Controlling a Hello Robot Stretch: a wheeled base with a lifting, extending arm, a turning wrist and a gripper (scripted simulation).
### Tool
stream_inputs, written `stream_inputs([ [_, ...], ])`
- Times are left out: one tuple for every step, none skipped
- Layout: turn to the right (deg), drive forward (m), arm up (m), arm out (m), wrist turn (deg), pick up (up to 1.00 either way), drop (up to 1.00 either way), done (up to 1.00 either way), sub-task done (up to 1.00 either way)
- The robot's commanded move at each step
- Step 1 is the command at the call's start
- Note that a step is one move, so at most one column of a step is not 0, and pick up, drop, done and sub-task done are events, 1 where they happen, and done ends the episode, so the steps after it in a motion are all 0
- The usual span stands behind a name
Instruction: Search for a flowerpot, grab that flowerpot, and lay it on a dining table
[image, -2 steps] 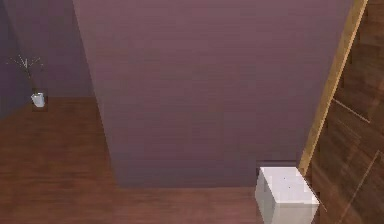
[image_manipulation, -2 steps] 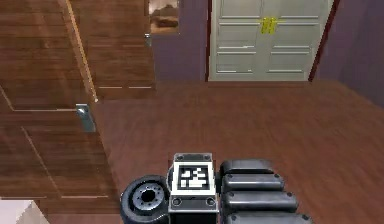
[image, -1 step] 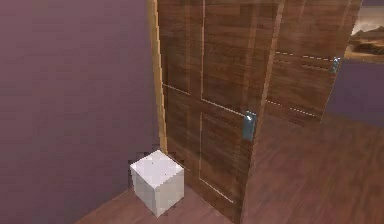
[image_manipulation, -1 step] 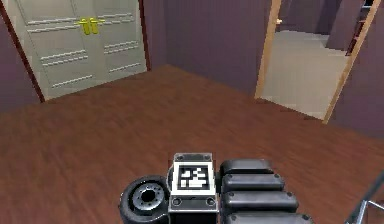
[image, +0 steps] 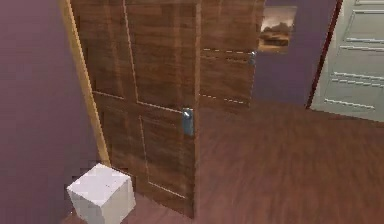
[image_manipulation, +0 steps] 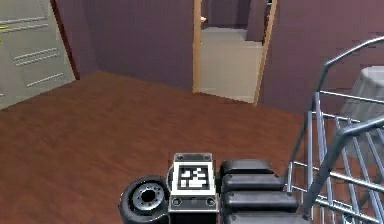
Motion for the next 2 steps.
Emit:
stream_inputs([
  [0.0,0.3,0.0,0.0,0.0,0.0,0.0,0.0,0.0],
  [45.0,0.0,0.0,0.0,0.0,0.0,0.0,0.0,0.0],
])
